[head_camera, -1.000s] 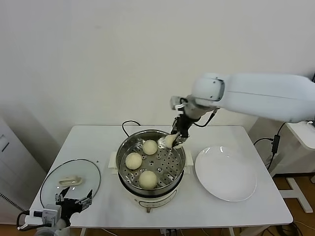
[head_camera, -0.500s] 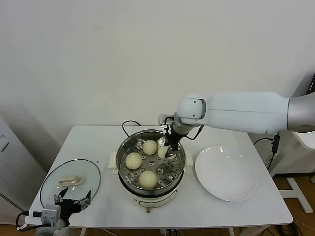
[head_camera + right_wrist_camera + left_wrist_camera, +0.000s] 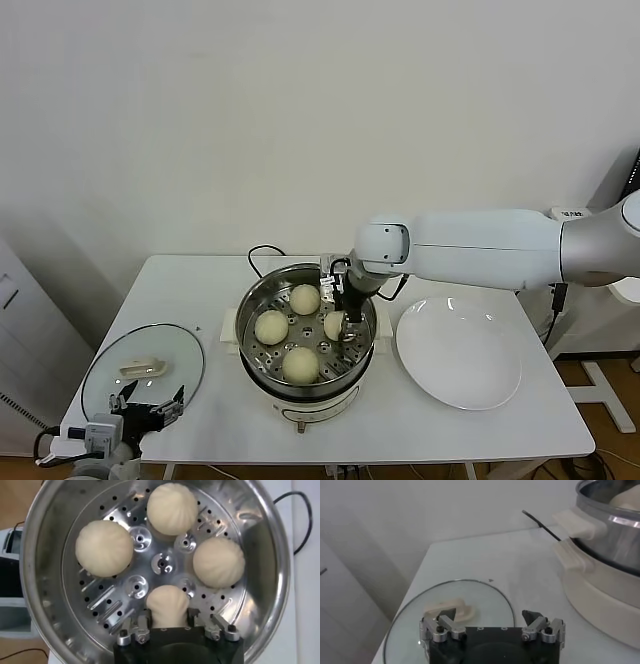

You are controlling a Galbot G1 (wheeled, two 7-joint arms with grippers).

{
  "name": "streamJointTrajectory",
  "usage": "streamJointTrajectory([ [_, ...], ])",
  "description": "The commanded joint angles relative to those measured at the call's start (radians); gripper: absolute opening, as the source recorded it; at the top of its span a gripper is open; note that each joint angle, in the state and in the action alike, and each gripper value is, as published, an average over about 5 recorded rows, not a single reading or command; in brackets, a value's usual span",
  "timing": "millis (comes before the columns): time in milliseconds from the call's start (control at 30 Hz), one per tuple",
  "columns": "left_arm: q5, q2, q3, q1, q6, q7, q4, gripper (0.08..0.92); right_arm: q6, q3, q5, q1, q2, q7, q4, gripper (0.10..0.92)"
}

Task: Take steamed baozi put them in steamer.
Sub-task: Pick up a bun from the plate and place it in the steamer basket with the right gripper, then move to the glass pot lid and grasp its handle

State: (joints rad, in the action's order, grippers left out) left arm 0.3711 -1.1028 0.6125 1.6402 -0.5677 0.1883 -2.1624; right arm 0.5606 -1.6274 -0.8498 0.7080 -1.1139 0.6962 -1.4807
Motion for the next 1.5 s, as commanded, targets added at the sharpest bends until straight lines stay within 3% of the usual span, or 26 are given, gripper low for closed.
streamJointTrajectory([
  [33, 0.000, -0.001, 0.000, -0.001, 0.000, 0.000, 0.002, 0.823, 0.008, 0.015, 0.003, -0.013, 0.005, 0.007, 0.005, 0.668],
  [233, 0.001, 0.001, 0.003, 0.004, 0.001, 0.000, 0.002, 0.823, -0.008, 0.083, -0.027, 0.038, 0.066, 0.074, 0.012, 0.808],
  [567, 0.009, 0.004, 0.012, -0.002, 0.001, 0.000, 0.001, 0.823, -0.092, 0.228, -0.130, 0.071, 0.316, 0.111, 0.020, 0.823],
  [733, 0.012, 0.002, 0.008, -0.019, -0.003, 0.002, 0.002, 0.823, -0.182, 0.403, -0.196, -0.084, 0.484, -0.048, 0.011, 0.823],
  [933, 0.015, -0.002, 0.010, -0.037, 0.002, 0.005, 0.004, 0.823, -0.323, 0.866, -0.211, -0.520, 0.570, -0.341, -0.004, 0.823],
  [1200, 0.015, 0.007, 0.009, -0.050, 0.029, 0.000, 0.007, 0.823, -0.490, 1.516, -0.109, -1.158, 0.502, -0.599, -0.063, 0.823],
  [1500, 0.005, 0.018, 0.020, -0.045, 0.073, -0.009, 0.005, 0.823, -0.561, 2.009, 0.154, -1.632, 0.248, -0.689, -0.145, 0.823],
])
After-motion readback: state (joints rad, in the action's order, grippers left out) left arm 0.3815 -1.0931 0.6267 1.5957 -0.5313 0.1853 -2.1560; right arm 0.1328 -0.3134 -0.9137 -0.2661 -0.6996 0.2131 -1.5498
